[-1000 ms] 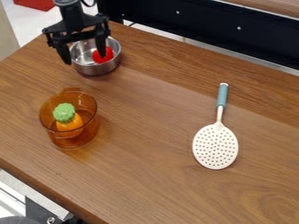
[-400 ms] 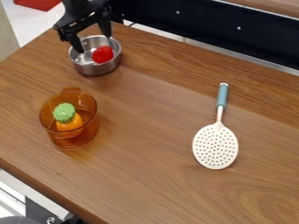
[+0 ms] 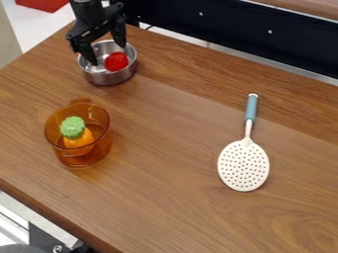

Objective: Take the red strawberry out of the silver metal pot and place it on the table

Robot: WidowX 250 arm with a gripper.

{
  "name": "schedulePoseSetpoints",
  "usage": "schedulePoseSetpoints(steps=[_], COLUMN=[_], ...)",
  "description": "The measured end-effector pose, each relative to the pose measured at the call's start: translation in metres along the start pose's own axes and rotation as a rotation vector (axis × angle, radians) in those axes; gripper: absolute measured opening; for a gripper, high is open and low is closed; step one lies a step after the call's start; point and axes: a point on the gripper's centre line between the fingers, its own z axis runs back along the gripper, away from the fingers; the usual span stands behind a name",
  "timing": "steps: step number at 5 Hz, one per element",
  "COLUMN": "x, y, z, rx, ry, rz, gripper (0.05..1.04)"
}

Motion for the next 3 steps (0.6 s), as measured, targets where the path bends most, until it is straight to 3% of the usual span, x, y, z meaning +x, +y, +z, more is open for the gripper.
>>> schedulePoseSetpoints(steps=[3], x=[-0.009], y=[-0.005], z=[-0.017], rx=[0.025], ry=[0.007], rz=[0.0], gripper=[1.0])
